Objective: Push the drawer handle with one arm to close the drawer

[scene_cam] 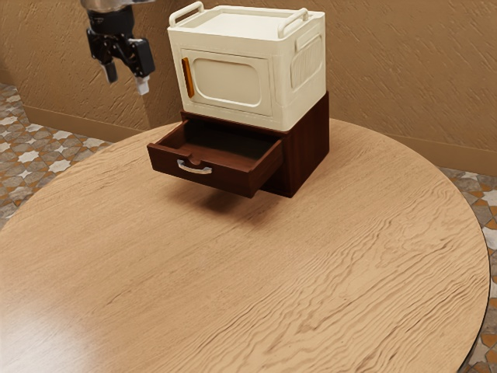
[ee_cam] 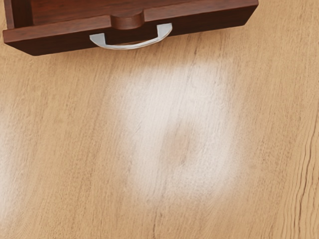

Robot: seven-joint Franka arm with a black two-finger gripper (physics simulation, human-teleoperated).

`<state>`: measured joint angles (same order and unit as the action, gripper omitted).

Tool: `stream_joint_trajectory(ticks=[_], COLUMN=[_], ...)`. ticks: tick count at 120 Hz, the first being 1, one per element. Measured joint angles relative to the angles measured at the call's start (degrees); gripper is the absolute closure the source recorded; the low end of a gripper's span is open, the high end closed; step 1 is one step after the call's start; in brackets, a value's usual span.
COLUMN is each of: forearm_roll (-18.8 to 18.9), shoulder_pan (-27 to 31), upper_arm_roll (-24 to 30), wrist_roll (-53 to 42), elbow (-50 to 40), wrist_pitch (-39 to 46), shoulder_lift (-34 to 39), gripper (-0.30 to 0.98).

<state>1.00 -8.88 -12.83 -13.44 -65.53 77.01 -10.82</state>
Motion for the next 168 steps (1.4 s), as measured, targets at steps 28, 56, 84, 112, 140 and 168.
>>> stream_joint_trajectory(ticks=[28, 56, 84, 112, 140, 168], forearm_roll=[-0.5, 4.7, 7.4, 4.8, 0.0, -3.1], shoulder_pan=[-0.2, -0.4, -0.2, -0.2, -0.2, -0.2], upper_arm_roll=[0.5, 0.5, -2.1, -3.0, -2.9, -2.7], wrist_roll=[-0.8, 1.5, 4.5, 6.0, 5.3, 3.8], elbow=[-10.0, -41.9, -54.3, -51.6, -44.4, -38.0], wrist_pitch=[0.4, 9.9, 33.1, 45.4, 50.9, 52.6], shoulder_lift=[7.2, 24.9, 20.0, 11.1, 2.8, -4.5], gripper=[0.00, 0.29, 0.66, 0.75, 0.78, 0.78])
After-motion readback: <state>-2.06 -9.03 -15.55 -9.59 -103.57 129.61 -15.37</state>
